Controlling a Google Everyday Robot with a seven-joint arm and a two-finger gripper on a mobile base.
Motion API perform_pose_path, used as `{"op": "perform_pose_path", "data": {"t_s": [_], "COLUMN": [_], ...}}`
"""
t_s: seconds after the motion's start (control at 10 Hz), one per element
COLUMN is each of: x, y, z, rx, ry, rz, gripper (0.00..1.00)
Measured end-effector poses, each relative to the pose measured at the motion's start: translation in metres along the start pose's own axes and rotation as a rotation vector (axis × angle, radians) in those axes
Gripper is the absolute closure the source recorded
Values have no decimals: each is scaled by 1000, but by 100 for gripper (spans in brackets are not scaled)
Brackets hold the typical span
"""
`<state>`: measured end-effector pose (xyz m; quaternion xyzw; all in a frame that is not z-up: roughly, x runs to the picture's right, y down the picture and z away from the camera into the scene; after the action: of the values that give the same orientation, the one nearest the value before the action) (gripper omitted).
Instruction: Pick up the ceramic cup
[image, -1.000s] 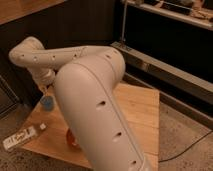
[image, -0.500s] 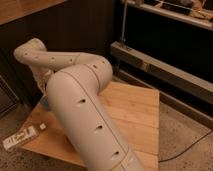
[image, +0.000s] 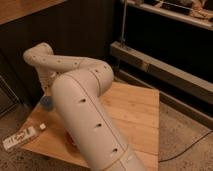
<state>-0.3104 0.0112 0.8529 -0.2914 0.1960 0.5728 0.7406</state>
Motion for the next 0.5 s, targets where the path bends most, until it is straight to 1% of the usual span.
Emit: {"op": "perform_pose_path", "data": {"t_s": [0.1,0.3,0.5], "x": [2,7,10], "y": [-2,-6,-10], "z": [6,16,24], "rx": [-7,-6,4], "ry": [7,17,18], "rz": [-1,-7,-24], "gripper": [35,35,35]}}
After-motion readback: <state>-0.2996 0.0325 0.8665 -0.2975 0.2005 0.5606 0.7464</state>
